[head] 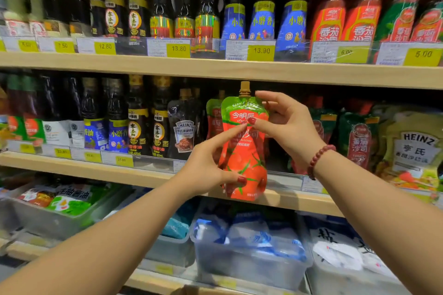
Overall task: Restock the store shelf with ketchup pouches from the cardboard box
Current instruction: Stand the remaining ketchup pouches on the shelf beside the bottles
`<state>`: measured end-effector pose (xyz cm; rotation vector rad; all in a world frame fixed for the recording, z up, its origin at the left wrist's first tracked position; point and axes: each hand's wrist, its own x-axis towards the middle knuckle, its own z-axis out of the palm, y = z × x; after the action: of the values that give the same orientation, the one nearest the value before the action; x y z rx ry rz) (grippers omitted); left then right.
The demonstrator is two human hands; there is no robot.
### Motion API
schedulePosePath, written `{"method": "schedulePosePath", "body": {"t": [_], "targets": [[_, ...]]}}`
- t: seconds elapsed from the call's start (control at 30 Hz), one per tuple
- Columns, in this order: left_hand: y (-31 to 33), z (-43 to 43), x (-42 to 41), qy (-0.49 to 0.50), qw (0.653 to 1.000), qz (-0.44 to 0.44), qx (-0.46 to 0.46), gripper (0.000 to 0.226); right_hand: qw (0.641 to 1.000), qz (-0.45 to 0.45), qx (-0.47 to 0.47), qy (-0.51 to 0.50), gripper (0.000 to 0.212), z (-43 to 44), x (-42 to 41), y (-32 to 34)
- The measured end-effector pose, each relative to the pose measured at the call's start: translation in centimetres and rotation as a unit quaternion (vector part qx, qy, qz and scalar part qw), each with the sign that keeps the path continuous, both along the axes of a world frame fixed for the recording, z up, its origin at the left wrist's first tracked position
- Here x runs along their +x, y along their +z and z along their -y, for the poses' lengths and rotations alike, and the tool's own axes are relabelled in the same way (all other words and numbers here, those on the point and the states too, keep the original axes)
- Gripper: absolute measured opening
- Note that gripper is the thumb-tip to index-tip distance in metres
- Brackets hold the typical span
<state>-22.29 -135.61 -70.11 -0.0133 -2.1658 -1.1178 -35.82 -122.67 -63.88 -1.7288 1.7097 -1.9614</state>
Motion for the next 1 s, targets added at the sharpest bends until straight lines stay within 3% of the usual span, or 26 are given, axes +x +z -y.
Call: {"method": "schedulePosePath", "body": {"t": [0.1, 0.17, 0.27, 0.33, 0.6, 0.8, 1.0], "targets": [[0.7, 1.4, -0.5, 0.007, 1.000, 0.016, -0.002, 0.096, 0.992, -0.074, 0.004, -0.106, 0.040, -0.5, -1.4, -1.9], [1.1, 2.3, -0.6, 0.004, 0.999, 0.030, -0.015, 0.095, 0.962, -0.148, 0.081, -0.216, 0.031, -1.3, -3.2, -4.5], [1.1, 3.1, -1.0, 0.011, 0.999, 0.039, -0.024, 0.094, 0.865, -0.240, 0.311, -0.312, 0.031, -2.5, -5.3, -9.0], [1.1, 3.6, -1.5, 0.020, 0.999, 0.036, -0.024, 0.094, 0.817, -0.294, 0.354, -0.347, 0.026, -2.6, -6.0, -11.3], [1.5, 6.6, -4.5, 0.134, 0.990, -0.020, -0.031, 0.091, 0.813, -0.322, 0.211, -0.436, 0.025, -1.7, -6.0, -13.3], [-1.3, 8.8, -5.3, 0.159, 0.984, 0.052, -0.055, 0.078, 0.816, -0.325, 0.185, -0.441, 0.023, -1.2, -6.5, -14.0], [-2.7, 9.6, -5.4, 0.154, 0.983, 0.067, -0.075, 0.068, 0.813, -0.331, 0.167, -0.448, 0.026, -1.2, -6.6, -14.3]]}}
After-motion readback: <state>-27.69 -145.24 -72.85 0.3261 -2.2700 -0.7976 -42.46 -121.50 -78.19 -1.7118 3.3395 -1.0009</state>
